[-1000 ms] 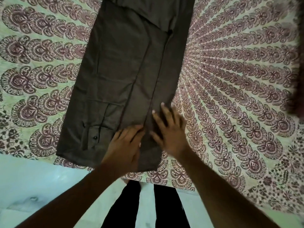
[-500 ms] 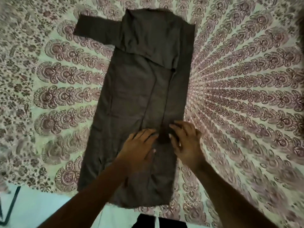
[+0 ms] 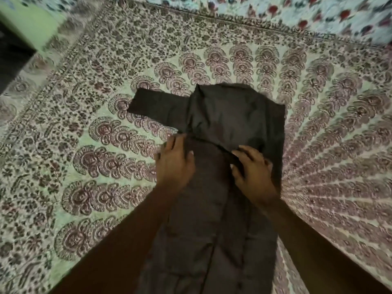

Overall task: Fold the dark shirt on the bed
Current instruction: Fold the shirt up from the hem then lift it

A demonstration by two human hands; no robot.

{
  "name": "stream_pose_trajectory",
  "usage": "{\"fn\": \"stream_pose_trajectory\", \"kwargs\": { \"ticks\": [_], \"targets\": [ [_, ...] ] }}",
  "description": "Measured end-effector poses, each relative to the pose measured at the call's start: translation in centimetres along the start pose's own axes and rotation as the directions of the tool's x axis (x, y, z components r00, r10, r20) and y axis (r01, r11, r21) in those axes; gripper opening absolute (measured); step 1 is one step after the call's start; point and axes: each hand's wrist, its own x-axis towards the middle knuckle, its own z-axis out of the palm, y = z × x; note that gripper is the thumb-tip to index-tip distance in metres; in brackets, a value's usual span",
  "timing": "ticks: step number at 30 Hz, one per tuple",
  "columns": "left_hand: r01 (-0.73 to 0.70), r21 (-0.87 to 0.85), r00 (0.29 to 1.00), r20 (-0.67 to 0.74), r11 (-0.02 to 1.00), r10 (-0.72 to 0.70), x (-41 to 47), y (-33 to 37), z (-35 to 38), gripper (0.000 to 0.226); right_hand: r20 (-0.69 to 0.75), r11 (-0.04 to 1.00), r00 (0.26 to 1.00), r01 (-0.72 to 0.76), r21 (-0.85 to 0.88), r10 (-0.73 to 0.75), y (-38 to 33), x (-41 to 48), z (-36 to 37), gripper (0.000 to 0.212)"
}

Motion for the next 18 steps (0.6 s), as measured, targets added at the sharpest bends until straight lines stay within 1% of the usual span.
{"fn": "stream_pose_trajectory", "kwargs": {
  "ticks": [2, 5, 7, 8, 10, 12, 14, 16, 18],
  "targets": [
    [0.116, -0.056, 0.993, -0.025, 0.992, -0.118, 4.1, -1.2, -1.1, 0.058, 0.018, 1.0, 1.0, -0.02, -0.005, 0.02, -1.2, 2.3, 0.9, 0.054],
    [0.34, -0.132, 0.94, 0.025, 0.931, -0.34, 9.3, -3.2, -2.3, 0.061, 0.103, 0.994, 0.988, -0.11, -0.015, 0.111, -3.2, 5.3, 2.0, 0.054],
    [0.434, -0.173, 0.901, 0.066, 0.884, -0.429, 12.2, -4.4, -3.1, 0.058, 0.13, 0.982, 0.973, -0.189, -0.03, 0.191, -4.2, 6.6, 2.7, 0.05],
    [0.46, -0.193, 0.888, 0.08, 0.867, -0.454, 13.6, -5.4, -3.1, 0.055, 0.1, 0.976, 0.971, -0.215, -0.039, 0.218, -4.7, 7.0, 3.1, 0.051],
    [0.48, -0.233, 0.876, 0.081, 0.846, -0.475, 15.9, -7.0, -3.1, 0.046, 0.02, 0.965, 0.967, -0.251, -0.071, 0.253, -5.5, 7.5, 3.8, 0.055],
    [0.478, -0.321, 0.866, 0.013, 0.818, -0.501, 17.3, -7.9, -2.9, 0.038, -0.028, 0.953, 0.96, -0.278, -0.116, 0.277, -5.9, 7.5, 4.6, 0.05],
    [0.482, -0.424, 0.838, -0.032, 0.767, -0.544, 17.7, -7.5, -3.2, 0.036, -0.059, 0.938, 0.95, -0.312, -0.154, 0.306, -6.5, 7.7, 5.2, 0.05],
    [0.491, -0.53, 0.797, -0.049, 0.692, -0.602, 17.7, -6.4, -3.8, 0.038, -0.085, 0.926, 0.944, -0.329, -0.187, 0.318, -7.1, 7.9, 5.4, 0.05],
    [0.466, -0.646, 0.763, -0.053, 0.605, -0.645, 17.8, -5.6, -4.1, 0.037, -0.091, 0.918, 0.935, -0.354, -0.181, 0.343, -7.8, 8.3, 5.4, 0.05]
  ]
}}
